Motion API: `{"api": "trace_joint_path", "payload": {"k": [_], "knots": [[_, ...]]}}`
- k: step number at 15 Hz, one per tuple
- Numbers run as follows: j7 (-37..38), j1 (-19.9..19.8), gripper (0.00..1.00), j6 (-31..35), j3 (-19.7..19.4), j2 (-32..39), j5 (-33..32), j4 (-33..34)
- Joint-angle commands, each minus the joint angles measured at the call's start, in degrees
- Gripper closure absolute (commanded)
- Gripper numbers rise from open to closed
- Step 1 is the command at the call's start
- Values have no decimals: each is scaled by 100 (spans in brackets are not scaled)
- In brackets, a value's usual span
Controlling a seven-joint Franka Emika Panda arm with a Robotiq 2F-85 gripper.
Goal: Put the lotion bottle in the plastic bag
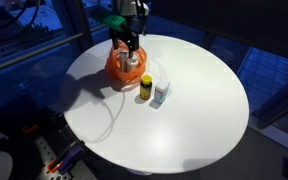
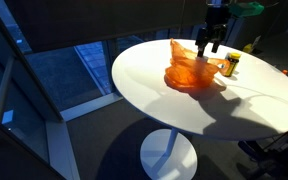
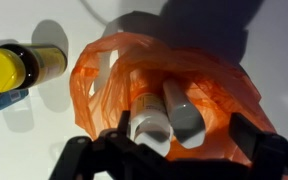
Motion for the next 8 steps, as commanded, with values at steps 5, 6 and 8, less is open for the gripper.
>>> {"api": "trace_joint_path", "payload": {"k": [5, 6, 8], "knots": [[190, -84, 0, -799, -258, -647, -95, 68], [181, -108, 0, -923, -303, -754, -108, 75], [188, -164, 0, -1145, -396, -950, -138, 104]]}}
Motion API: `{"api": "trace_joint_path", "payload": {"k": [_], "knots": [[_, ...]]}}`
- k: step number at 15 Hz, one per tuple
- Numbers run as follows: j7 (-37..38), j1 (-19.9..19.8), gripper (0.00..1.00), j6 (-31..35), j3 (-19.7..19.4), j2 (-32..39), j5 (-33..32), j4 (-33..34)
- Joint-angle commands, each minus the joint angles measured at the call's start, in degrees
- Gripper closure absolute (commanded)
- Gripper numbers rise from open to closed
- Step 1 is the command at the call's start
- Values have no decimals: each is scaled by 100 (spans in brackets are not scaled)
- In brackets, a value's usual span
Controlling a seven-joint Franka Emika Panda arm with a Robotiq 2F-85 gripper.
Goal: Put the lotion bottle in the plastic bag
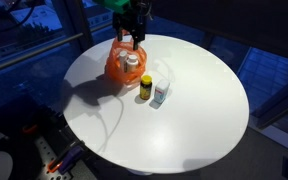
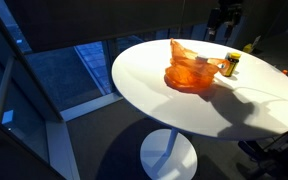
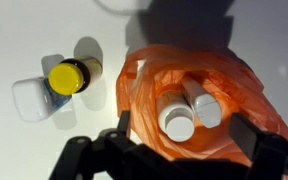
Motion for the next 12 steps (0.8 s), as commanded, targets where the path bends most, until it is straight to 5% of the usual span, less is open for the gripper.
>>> {"api": "trace_joint_path", "payload": {"k": [1, 12], "knots": [[140, -132, 0, -504, -113, -420, -150, 66], [318, -463, 0, -2092, -340, -1029, -403, 1008]]}}
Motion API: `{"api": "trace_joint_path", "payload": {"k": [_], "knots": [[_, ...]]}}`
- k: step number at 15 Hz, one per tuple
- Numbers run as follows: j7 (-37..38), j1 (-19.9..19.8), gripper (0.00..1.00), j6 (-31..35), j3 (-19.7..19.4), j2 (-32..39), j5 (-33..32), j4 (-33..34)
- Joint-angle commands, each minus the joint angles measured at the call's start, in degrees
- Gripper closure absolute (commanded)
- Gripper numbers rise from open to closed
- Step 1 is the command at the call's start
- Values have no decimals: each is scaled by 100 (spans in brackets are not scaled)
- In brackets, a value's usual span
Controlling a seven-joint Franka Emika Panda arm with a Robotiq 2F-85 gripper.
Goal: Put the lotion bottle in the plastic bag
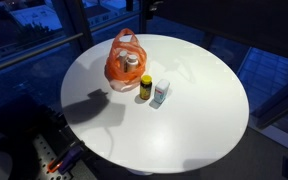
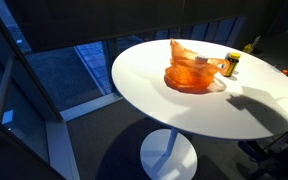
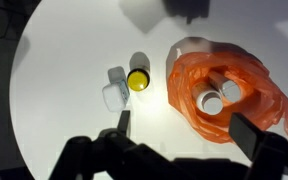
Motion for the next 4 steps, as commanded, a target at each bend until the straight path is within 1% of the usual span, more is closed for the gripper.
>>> {"api": "trace_joint_path", "payload": {"k": [1, 2, 4], "knots": [[151, -94, 0, -285, -29, 60, -34, 365], [7, -76, 0, -134, 8, -15, -2, 167], [10, -104, 0, -136, -6, -6, -1, 206]]}}
